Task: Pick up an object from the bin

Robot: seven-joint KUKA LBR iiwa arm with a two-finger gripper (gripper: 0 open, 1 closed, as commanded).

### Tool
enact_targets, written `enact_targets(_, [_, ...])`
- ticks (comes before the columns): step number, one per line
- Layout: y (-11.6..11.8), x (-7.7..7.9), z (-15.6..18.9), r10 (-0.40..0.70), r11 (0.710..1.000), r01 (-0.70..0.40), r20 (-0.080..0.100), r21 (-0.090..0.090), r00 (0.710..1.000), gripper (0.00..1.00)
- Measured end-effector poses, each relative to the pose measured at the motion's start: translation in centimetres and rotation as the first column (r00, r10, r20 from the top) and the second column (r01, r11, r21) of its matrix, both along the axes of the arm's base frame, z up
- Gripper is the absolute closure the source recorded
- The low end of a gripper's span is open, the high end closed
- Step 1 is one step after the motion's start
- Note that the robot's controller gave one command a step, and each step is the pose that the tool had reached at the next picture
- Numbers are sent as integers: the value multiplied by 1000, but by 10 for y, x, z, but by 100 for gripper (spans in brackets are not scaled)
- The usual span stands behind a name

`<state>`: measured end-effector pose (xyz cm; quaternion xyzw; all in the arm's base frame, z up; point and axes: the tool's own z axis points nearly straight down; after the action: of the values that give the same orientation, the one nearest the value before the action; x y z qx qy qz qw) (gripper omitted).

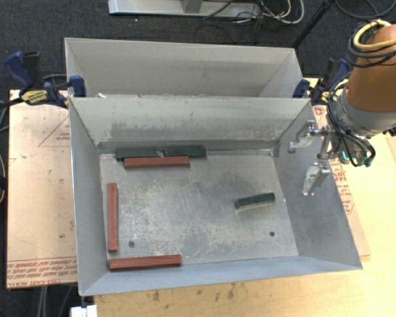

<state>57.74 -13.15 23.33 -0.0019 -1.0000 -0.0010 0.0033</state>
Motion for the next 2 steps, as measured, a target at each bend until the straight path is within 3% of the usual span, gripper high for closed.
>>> enact_targets(1, [1, 1, 5, 3, 1000, -3, 8, -2, 1000, 0])
enact_targets(2, [15, -7, -41, 72, 997, -72, 12, -3, 997, 0])
